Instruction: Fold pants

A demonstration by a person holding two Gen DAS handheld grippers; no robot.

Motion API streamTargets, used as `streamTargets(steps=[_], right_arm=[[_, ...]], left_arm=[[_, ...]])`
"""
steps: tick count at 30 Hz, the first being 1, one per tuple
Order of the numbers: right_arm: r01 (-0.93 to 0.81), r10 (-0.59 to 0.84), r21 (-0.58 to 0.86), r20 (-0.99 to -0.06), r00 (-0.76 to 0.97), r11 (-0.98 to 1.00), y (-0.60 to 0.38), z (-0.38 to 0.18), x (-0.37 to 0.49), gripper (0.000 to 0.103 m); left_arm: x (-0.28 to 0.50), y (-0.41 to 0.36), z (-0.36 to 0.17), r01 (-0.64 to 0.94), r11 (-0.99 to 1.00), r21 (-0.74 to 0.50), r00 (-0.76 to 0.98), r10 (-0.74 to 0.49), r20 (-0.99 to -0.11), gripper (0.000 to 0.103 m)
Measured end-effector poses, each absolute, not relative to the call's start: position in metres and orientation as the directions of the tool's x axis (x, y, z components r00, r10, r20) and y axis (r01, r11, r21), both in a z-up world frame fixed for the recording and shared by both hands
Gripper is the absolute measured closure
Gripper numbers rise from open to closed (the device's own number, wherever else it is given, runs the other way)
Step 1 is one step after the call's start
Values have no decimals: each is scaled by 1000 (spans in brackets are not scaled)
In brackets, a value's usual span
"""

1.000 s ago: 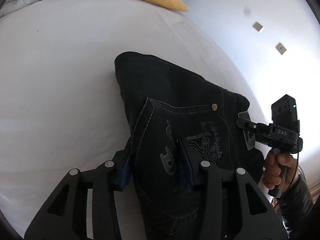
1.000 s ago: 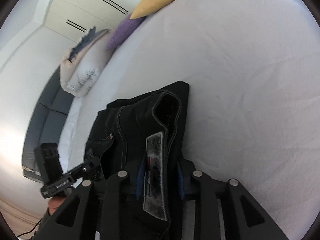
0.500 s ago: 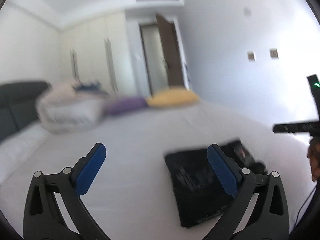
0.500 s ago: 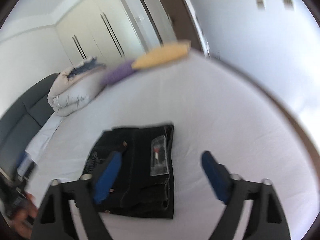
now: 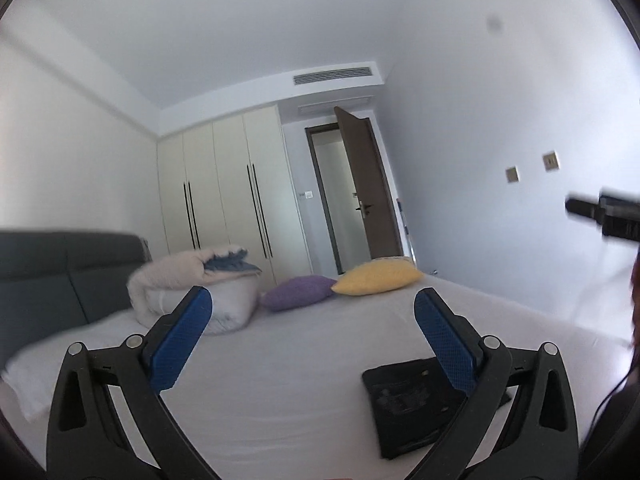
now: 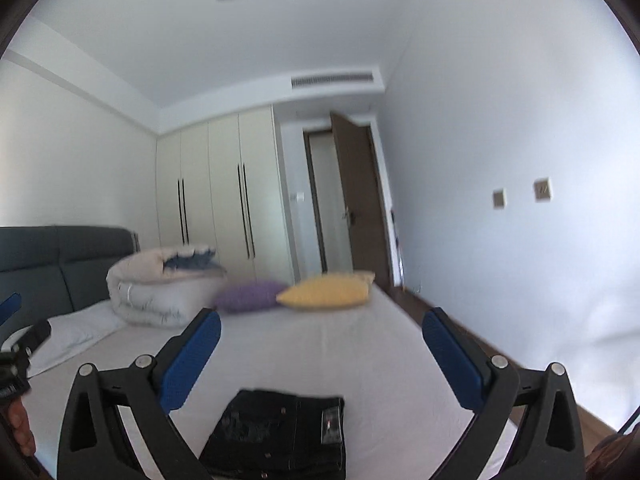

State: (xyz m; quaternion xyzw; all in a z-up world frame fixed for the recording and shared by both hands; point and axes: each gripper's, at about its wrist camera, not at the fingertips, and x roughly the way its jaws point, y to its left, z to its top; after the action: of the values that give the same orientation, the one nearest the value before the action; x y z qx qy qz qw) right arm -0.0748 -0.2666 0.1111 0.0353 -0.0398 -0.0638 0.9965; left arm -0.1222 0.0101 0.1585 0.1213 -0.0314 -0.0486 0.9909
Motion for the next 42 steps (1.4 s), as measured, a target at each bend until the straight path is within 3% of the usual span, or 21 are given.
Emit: streamTargets(steps=[8,10,15,21,34,42], right_arm=[[136,-139,44,82,987,990,-256,122,-108,0],[139,-142,59,35,989,988,-257,121,-103,0],[151,-133,105,-164,978,983,-255,103,-67,0],[164,-121,82,-379,917,983,-244,54,-32,0],[174,-135,21,-539,832,985,-236,1,-17,0],[169,-131,15,-568,812,986,-236,-10,-13,0]], left_arm=[[-128,0,147,43,954,296,997,-23,-71,0],[-120,-2,140,48,957,285,993,-13,-121,0],[-82,-2,101,53,979,196,933,22,-360,0],[-50,-3,56,74,992,102,845,-8,-535,0],[-9,-4,8,73,997,14,765,-47,-643,0],[0,-6,-5,65,998,9,739,-42,-672,0]])
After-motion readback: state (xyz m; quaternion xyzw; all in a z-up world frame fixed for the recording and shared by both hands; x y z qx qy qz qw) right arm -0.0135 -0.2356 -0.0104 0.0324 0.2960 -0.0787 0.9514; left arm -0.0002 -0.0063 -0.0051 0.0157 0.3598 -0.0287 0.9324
